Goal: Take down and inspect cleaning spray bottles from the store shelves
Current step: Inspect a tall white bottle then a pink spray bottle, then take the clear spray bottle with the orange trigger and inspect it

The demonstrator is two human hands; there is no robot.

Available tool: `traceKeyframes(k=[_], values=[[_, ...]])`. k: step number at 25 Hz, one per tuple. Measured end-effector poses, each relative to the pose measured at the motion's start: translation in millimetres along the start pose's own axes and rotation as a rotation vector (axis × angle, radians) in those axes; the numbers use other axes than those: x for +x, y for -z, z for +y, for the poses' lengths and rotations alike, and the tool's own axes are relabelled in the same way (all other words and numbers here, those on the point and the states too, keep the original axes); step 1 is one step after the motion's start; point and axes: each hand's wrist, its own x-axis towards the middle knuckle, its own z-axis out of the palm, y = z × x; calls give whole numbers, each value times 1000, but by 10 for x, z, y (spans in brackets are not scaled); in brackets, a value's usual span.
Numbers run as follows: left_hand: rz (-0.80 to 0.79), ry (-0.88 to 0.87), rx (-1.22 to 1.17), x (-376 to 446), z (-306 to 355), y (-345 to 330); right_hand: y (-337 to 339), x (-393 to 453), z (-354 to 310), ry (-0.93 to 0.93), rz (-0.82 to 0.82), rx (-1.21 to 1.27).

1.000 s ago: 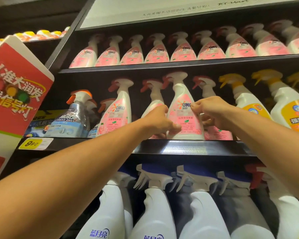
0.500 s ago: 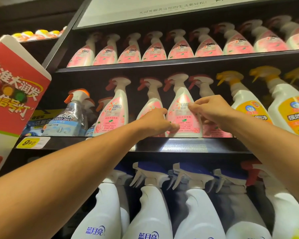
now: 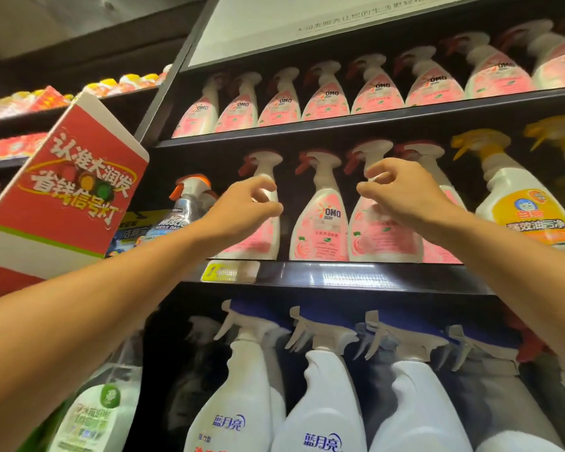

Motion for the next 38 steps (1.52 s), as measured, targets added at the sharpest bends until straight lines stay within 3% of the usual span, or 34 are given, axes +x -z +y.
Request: traceKeyframes(k=[6, 9, 12, 15, 21, 29, 34, 38], values=[[259, 251, -96, -231, -772, 1037, -502, -100, -501, 72, -41, 73], [215, 444, -90, -269, -1182, 1239, -878, -65, -841, 80, -57, 135], [106, 508, -8, -218, -1413, 1301, -1329, -29, -1143, 30, -117, 217], [-12, 473, 36, -89, -1458, 1317, -1683, -1, -1326, -34, -134, 304], [-212, 441, 117, 55, -1539, 1251, -1823, 3, -1303, -105, -63, 211], [41, 317, -115, -11, -1613, 1228, -1569, -151, -1253, -208, -65, 147], [46, 153, -363, -78, -1338, 1186, -1221, -205, -1246, -255, -38, 189], [15, 157, -527, -246, -1047, 1233, -964, -296, -1217, -296, -40, 281]])
